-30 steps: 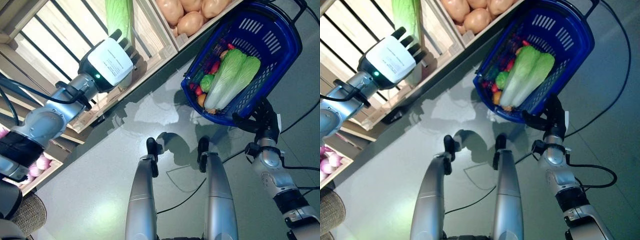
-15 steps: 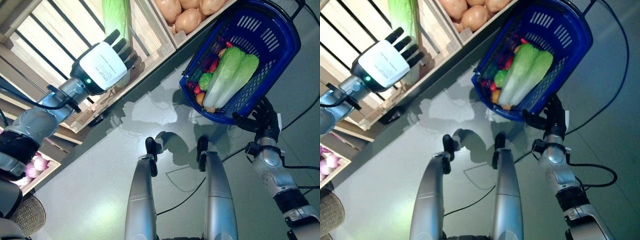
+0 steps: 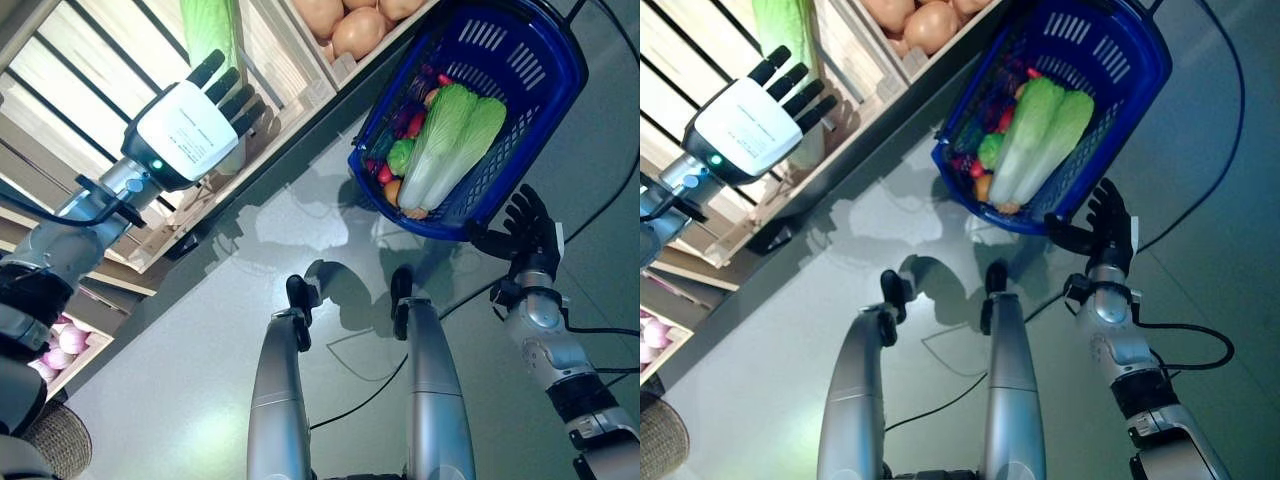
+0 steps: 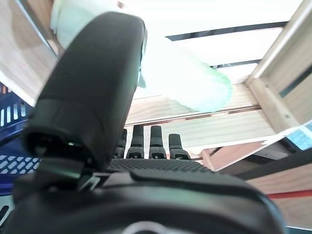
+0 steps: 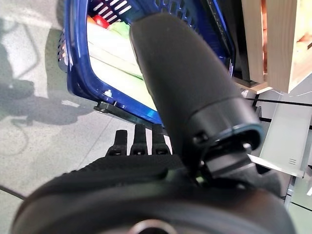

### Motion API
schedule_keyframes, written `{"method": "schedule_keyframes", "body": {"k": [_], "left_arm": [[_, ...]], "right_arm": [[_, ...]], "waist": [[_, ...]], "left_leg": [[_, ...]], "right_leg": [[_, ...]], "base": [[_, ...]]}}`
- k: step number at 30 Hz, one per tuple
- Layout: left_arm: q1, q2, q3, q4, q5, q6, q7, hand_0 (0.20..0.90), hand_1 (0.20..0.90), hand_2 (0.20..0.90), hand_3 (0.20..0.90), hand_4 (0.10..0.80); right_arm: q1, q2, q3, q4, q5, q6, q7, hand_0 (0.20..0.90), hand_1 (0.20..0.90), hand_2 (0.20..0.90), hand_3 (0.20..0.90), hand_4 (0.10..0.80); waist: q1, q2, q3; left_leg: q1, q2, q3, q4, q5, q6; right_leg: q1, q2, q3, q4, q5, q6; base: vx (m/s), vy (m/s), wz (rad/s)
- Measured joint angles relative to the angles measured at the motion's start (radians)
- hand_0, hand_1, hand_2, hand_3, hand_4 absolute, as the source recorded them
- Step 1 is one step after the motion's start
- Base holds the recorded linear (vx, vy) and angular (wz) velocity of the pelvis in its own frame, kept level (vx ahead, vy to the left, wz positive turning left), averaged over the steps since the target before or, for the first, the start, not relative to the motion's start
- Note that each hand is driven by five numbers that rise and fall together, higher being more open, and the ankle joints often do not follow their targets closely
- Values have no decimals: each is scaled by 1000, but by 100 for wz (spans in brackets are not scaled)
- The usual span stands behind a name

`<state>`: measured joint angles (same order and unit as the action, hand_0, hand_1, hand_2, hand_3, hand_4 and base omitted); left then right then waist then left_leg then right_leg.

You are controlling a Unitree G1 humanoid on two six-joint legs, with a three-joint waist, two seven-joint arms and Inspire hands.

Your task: Put vegetables into the basket

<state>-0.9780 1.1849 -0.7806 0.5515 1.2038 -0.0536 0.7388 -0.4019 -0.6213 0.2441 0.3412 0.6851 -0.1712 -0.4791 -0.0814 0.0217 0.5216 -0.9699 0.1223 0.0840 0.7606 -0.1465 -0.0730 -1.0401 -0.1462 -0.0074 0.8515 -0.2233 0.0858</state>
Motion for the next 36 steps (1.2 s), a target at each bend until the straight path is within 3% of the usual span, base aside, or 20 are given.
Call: {"method": "schedule_keyframes", "body": {"k": [4, 5, 6, 30, 36], "left_arm": [[-1, -1, -1, 1, -1, 0, -2, 900, 900, 900, 900, 800], [-4, -2, -3, 1, -1, 1, -5, 540, 540, 540, 540, 560], [-15, -2, -19, 2, -3, 4, -11, 300, 300, 300, 300, 400], [-53, -39, -40, 20, -41, 6, -35, 300, 300, 300, 300, 400], [-52, -40, -39, 20, -80, 6, 46, 300, 300, 300, 300, 400]], "right_arm": [[-6, -1, 0, -19, 3, 8, 0, 900, 900, 900, 900, 800], [-6, -2, 0, -23, 3, 8, 0, 900, 900, 900, 900, 800], [-5, -2, 0, -26, 3, 9, 0, 900, 900, 900, 900, 800], [-2, -19, 1, -33, 4, 15, 0, 900, 900, 900, 900, 800], [9, -19, 2, -33, 3, 15, 0, 900, 900, 900, 900, 800]], "waist": [[-8, 0, 0], [-9, 0, 0], [-12, 0, 0], [-13, 0, 0], [-12, -1, 0]], "left_leg": [[-2, 1, 2, 6, -5, 3], [-2, 1, 3, 8, -6, 4], [-2, 1, 4, 11, -7, 5], [-4, 15, 31, 17, -15, 17], [20, 15, 31, 5, -13, 14]], "right_leg": [[0, 0, 2, -1, 1, 2], [0, 0, 4, -1, 1, 3], [0, 1, 5, -1, 2, 4], [-5, 8, 21, -18, 25, 10], [19, 7, 13, -28, 26, 10]], "base": [[10, 34, -2], [16, 45, -4], [13, 32, -3], [8, 9, -3], [19, -24, 0]]}}
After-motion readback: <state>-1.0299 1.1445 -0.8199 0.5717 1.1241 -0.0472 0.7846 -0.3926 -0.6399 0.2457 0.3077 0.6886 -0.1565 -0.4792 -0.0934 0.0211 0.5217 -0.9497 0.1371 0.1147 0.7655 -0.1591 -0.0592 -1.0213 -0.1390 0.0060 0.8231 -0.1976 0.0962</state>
